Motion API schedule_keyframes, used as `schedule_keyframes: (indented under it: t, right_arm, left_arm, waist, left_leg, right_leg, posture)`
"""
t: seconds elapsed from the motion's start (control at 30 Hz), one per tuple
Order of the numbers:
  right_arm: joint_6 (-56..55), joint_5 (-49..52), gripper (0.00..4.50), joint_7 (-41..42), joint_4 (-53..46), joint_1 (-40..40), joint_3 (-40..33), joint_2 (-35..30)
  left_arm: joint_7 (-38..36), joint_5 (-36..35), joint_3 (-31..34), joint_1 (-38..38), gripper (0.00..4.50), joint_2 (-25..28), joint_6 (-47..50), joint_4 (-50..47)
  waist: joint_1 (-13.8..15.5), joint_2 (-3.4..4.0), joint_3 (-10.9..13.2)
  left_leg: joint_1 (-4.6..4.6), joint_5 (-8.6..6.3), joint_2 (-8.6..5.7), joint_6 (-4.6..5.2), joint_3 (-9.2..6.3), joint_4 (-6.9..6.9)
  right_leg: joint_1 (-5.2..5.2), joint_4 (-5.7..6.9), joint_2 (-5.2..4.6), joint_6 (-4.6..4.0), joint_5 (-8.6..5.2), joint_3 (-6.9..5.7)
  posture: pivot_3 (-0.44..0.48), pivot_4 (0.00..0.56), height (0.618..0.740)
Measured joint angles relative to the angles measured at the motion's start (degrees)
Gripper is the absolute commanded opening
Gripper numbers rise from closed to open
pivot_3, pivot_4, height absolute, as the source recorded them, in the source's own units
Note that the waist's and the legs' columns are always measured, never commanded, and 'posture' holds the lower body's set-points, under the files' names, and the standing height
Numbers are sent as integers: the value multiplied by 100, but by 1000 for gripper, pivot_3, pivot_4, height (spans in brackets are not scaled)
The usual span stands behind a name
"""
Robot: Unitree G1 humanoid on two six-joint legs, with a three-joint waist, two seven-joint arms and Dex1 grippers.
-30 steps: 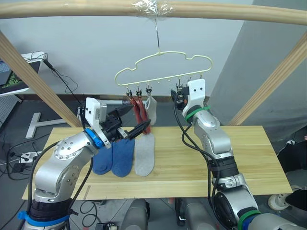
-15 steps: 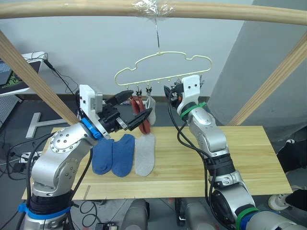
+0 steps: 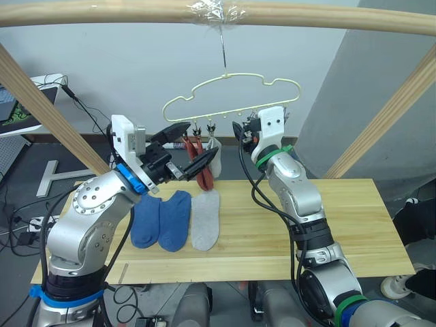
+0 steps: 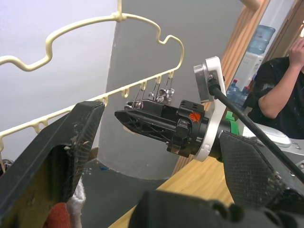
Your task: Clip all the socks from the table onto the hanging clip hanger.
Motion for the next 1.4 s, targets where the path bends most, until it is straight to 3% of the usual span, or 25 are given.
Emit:
schedule_keyframes:
  t: [0.57, 0.67, 0.77, 0.83, 1.07, 1.2, 1.4]
  right_arm:
    - [-63, 7, 2258, -58, 113, -142, -82, 16]
    - [-63, 11, 1653, -58, 128, -142, -85, 16]
    - [-63, 12, 598, -58, 148, -142, -90, 14]
    - [-64, 12, 150, -54, 167, -142, -104, 7]
    - [-76, 133, 15, 71, 209, -142, -192, -159]
    - [-43, 228, 15, 271, 212, -146, -221, -353]
    - [181, 355, 15, 402, 138, -142, -191, -453]
  left_arm:
    - [110, 0, 0, -40, 4500, -43, 0, 0]
    - [115, -4, 0, -43, 4500, -50, 1, 0]
    - [114, -5, 0, -43, 4500, -50, 3, 0]
    - [114, -6, 0, -43, 4500, -50, 4, 0]
    - [243, 18, -97, 54, 4500, -123, 100, 0]
    - [267, 668, -647, 563, 4500, -101, -31, 329]
    - [770, 2030, -1500, 899, 4500, -817, -618, 2462]
  waist:
    - [0, 0, 0]
    - [-1, 0, 0]
    - [-1, 0, 0]
    - [-1, 0, 0]
    - [-2, 0, 0]
    - [-7, 4, -2]
    - [4, 4, -1]
  left_leg:
    - [0, 0, 0, 0, 0, 1]
    - [1, 0, 0, 0, 0, 1]
    - [1, 0, 0, 0, 0, 1]
    - [1, 0, 0, 0, 0, 1]
    - [2, 0, 0, 1, 1, 0]
    - [12, -1, -4, 2, 8, -2]
    - [10, 0, 0, 6, 1, 4]
  right_leg:
    - [0, 2, 0, -1, 0, -1]
    - [0, 2, 0, -1, 0, -1]
    - [0, 2, 0, -1, 0, 0]
    - [0, 2, 0, -1, 0, 0]
    - [0, 3, 0, -1, 0, 1]
    - [4, 4, 0, -1, 0, 6]
    - [2, 12, 1, -1, 0, -2]
  posture:
    - [102, 224, 740]
    - [101, 228, 740]
    - [101, 228, 740]
    - [101, 230, 740]
    - [92, 237, 740]
    - [69, 242, 740]
    - [51, 248, 740]
